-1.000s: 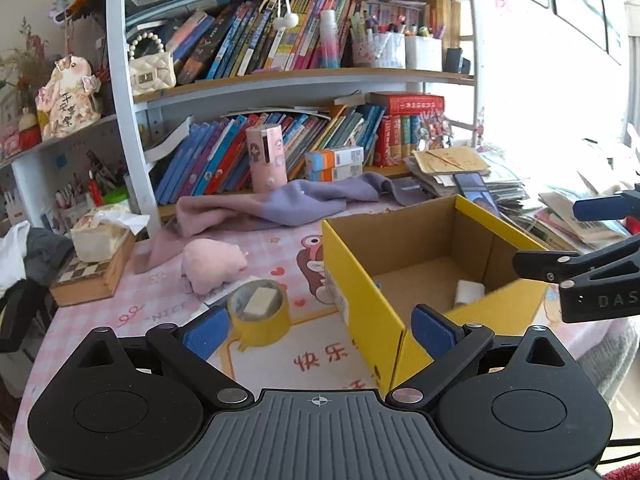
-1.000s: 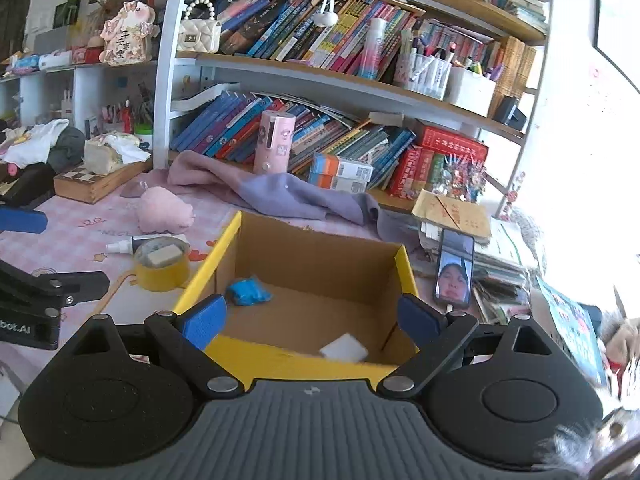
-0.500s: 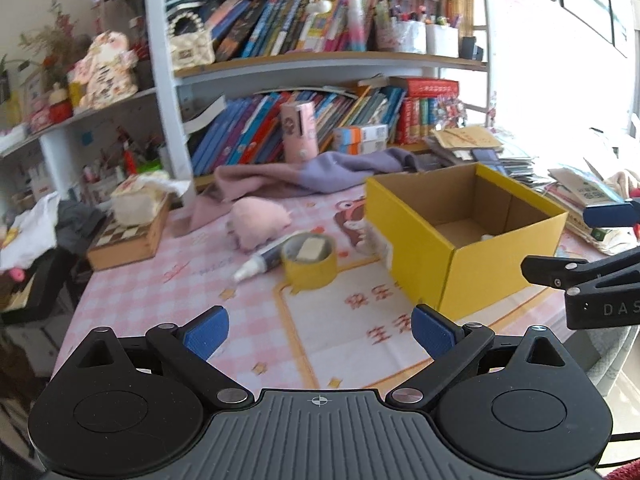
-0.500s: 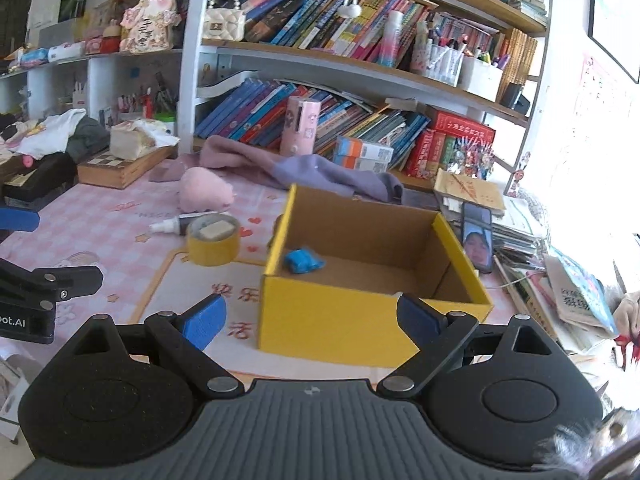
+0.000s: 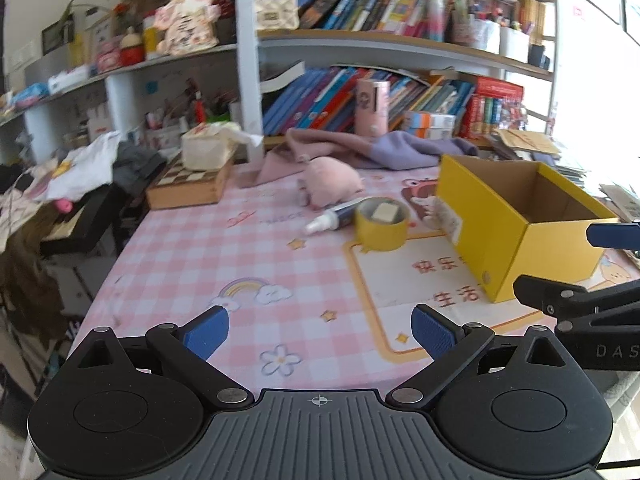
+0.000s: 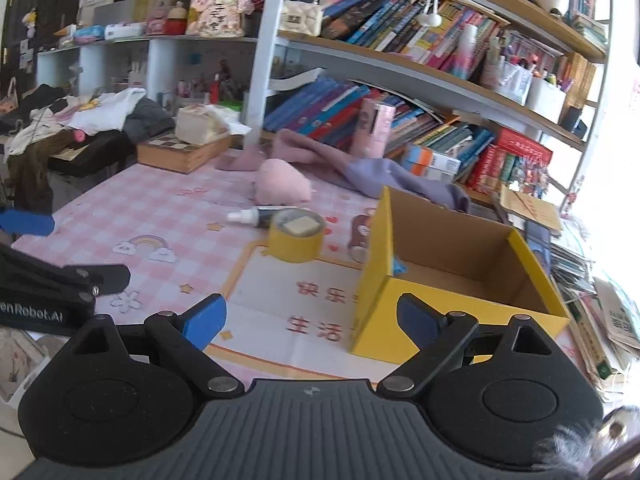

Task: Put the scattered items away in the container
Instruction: 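Lift both open tools out of the box and back away, then move both tools toward the glue bottle and tape roll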

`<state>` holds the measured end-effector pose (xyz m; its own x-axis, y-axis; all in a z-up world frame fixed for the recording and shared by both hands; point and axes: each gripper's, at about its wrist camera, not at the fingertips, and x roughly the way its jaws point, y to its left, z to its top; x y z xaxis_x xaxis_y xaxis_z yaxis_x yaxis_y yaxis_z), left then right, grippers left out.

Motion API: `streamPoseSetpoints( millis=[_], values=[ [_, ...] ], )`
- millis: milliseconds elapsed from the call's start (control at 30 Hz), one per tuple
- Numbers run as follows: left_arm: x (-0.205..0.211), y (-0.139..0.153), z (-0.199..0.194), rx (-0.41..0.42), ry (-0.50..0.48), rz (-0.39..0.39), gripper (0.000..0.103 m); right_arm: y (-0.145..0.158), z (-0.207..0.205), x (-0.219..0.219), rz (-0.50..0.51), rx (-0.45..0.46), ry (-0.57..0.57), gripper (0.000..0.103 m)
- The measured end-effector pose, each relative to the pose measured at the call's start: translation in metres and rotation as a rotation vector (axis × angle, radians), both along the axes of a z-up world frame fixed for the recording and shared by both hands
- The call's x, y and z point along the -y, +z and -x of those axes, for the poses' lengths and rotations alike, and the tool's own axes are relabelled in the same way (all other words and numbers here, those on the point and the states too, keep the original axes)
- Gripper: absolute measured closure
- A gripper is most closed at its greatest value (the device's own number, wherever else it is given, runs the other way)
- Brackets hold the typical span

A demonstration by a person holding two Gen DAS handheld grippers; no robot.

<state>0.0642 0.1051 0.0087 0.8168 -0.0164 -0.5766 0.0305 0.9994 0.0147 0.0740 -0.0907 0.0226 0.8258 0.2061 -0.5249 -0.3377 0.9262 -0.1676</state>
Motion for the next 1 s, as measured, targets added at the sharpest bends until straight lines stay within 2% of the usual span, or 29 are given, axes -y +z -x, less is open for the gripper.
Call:
streamPoseSetpoints(
  millis=[300, 567, 733, 867, 1000],
  values=[
    [-0.01, -0.014, 0.018, 0.019, 0.063, 0.001, 0.004, -0.015, 0.014, -0.017, -0.018, 0.004, -0.05, 0.01],
    [-0.02, -0.011, 0.016, 0.037, 0.089, 0.033, 0.004, -0.017, 0.015, -0.022, -0.015, 0.007, -0.023, 0.008],
    [-0.016, -0.013, 0.011, 0.023, 0.071, 0.021, 0.004, -0.017, 0.012, -0.022, -0.019, 0.0, -0.041, 0.0],
    [-0.021, -0.016, 0.009, 0.004, 0.077, 0.017, 0.004, -0.02, 0.007, -0.024, -0.047, -0.032, -0.034, 0.0],
    [-0.032, -0.018, 0.006, -0.024, 0.1, 0.062, 0.004, -0.023, 0.002, -0.031, -0.05, -0.05, -0.011, 0.0]
  ],
)
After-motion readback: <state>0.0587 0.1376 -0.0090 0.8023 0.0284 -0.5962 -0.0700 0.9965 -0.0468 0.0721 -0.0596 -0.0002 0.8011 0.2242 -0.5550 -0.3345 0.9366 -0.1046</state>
